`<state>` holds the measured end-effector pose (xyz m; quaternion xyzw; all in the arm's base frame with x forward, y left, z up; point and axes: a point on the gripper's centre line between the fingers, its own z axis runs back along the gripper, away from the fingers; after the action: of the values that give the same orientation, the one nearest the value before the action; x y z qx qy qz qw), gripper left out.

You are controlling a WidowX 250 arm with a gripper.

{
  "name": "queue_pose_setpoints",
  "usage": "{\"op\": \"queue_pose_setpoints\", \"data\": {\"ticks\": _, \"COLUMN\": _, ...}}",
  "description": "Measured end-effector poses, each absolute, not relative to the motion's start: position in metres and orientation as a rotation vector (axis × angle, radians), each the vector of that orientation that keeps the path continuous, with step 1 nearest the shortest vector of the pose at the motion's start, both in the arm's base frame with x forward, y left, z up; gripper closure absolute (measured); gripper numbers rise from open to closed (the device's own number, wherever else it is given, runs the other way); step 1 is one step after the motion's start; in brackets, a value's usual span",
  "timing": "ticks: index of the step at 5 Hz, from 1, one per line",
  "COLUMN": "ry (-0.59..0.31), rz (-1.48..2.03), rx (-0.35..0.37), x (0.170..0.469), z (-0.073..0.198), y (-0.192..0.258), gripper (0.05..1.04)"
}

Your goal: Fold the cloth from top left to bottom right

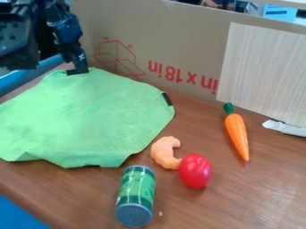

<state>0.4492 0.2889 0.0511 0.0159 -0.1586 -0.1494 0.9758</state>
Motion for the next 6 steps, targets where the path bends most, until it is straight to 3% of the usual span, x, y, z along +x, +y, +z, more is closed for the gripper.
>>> {"op": "queue_pose_setpoints", "data": {"ticks": 3, "ry": -0.257, "rz": -0.295, "rx": 0.066, "x": 0.4465, "z": 0.0336, "y": 0.2824, "gripper": 0.111}}
{"op": "queue_pose_setpoints", "data": {"ticks": 5, "ry": -0.271, "rz": -0.256, "rx": 0.046, "x": 0.4466, "z": 0.0335, "y": 0.2796, "gripper": 0.659}}
{"op": "queue_pose_setpoints", "data": {"ticks": 6, "ry": -0.270, "rz": -0.250, "rx": 0.019, "x": 0.4456, "z": 0.0349, "y": 0.2763, "gripper": 0.877}}
